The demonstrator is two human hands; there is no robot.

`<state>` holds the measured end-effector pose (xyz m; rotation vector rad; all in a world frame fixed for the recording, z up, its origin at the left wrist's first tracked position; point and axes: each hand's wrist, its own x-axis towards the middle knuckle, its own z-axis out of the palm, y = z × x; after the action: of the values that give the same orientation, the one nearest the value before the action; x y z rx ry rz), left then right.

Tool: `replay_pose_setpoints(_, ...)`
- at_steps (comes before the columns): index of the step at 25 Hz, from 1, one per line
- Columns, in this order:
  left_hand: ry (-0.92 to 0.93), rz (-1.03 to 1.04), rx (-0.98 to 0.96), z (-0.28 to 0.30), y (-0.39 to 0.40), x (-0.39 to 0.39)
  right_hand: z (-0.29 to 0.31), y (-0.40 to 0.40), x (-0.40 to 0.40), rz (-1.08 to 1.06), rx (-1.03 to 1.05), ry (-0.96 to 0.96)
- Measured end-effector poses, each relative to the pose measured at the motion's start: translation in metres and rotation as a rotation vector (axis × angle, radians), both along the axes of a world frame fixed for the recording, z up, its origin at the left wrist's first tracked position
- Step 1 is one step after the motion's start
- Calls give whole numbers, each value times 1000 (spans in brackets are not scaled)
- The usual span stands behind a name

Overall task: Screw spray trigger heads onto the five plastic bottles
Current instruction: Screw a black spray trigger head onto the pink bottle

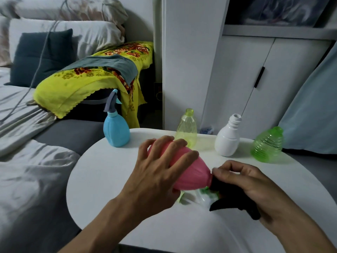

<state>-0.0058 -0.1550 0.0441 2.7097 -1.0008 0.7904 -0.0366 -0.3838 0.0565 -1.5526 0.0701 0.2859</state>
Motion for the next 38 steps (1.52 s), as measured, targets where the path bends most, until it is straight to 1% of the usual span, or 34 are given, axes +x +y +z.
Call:
replay_pose_setpoints(2,133,-5,-110,2,1,0,-1,-5,0,-37,42,-41)
replay_pose_setpoints(5,359,-37,-303,4,2,0,-2,-12,0,-36,219,-135)
replay_pose_setpoints(7,437,-53,-360,4,3,1,-4,-13,0,-33,282,-170)
replay_pose_setpoints(8,454,-59,-369,4,4,1,-5,-12,0,-4,268,-200)
replay_pose_setpoints(10,461,-76,-363,4,4,0,-7,-5,-1,53,164,-288)
replay_pose_setpoints(13,456,-82,-345,3,4,0,-9,6,0,4,21,-406)
replay_pose_setpoints(16,398,-57,-321,4,5,1,-9,14,2,-49,51,-503)
replay_pose_setpoints(18,327,-35,-296,4,6,1,-9,15,4,-147,108,-487)
replay_pose_setpoints(20,280,-21,-273,5,6,0,-13,16,4,-232,101,-440)
replay_pose_setpoints(21,266,-12,-267,6,7,1,-16,18,4,-252,45,-420)
replay_pose_setpoints(22,253,2,-255,8,8,2,-17,20,4,-275,-59,-407)
replay_pose_setpoints(23,236,19,-235,9,9,3,-18,22,3,-311,-204,-422)
replay_pose_setpoints(24,220,31,-215,11,9,5,-18,23,2,-350,-386,-485)
replay_pose_setpoints(26,219,32,-208,13,10,5,-18,23,1,-392,-800,-759)
replay_pose_setpoints(27,225,26,-207,14,10,5,-17,22,1,-386,-967,-898)
replay_pose_setpoints(28,228,19,-199,14,12,5,-15,22,2,-365,-1069,-978)
replay_pose_setpoints(31,268,-8,-187,15,18,5,-12,21,2,-257,-1228,-1033)
replay_pose_setpoints(33,301,-23,-172,16,23,6,-12,20,1,-179,-1292,-1105)
replay_pose_setpoints(35,298,-29,-141,17,27,6,-13,23,1,-112,-1284,-1160)
replay_pose_setpoints(38,245,-35,-95,17,30,5,-13,29,1,-37,-1166,-1123)
